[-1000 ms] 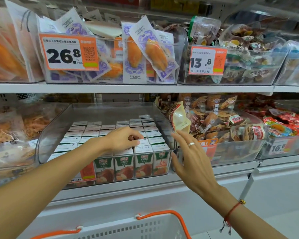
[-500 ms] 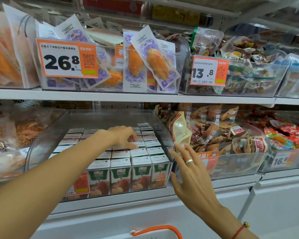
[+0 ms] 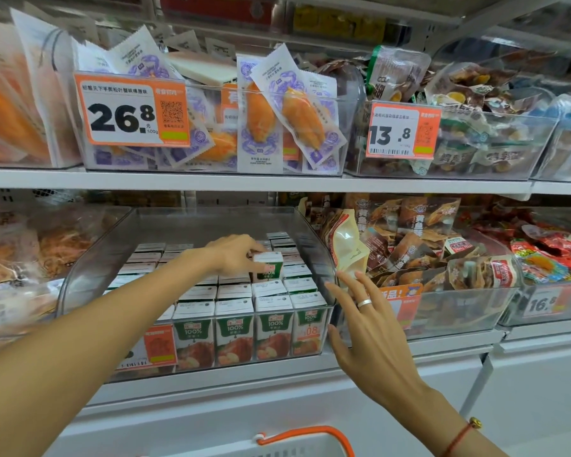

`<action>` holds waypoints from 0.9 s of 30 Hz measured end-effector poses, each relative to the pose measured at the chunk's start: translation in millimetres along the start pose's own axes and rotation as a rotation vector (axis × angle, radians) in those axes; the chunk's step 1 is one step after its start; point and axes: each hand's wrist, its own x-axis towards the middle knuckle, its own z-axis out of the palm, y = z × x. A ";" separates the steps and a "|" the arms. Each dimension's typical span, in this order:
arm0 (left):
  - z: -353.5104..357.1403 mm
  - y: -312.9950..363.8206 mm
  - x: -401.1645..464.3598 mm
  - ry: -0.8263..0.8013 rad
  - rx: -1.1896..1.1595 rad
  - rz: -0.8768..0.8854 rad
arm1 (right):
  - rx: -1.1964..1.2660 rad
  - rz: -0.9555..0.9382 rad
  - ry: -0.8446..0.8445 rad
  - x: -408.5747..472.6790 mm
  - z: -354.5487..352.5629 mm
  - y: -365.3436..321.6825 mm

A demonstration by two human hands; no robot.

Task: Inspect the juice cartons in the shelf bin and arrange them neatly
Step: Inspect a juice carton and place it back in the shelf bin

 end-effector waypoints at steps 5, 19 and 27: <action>-6.4 4.9 -30.4 0.218 -0.278 0.059 | 0.017 0.019 -0.032 -0.6 -2.8 0.0; 41.7 10.9 -195.8 0.642 -1.018 -0.171 | 0.606 0.042 -0.342 13.6 -34.8 -70.1; 79.9 2.1 -237.9 0.359 -1.276 -0.386 | 1.270 0.224 -0.616 -26.5 -49.3 -137.9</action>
